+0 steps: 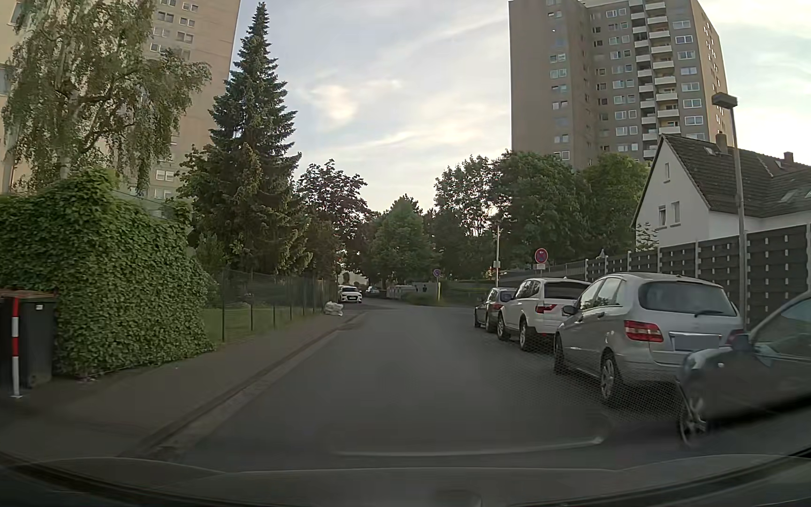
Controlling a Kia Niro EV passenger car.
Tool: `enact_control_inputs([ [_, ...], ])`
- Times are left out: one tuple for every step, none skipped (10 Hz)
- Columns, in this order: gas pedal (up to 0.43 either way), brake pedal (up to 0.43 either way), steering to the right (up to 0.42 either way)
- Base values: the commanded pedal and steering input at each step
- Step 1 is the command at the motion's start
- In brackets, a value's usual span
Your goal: Follow the waypoints while adhering to traffic rules and regulations
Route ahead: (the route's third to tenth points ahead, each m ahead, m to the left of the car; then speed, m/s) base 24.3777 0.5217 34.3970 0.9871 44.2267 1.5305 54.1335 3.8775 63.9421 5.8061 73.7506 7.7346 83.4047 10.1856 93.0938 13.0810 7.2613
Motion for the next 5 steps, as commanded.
enact_control_inputs([
  [0.13,0.0,0.002],
  [0.11,0.0,0.0],
  [0.098,0.0,0.0],
  [0.067,0.0,0.0],
  [0.059,0.0,-0.003],
])
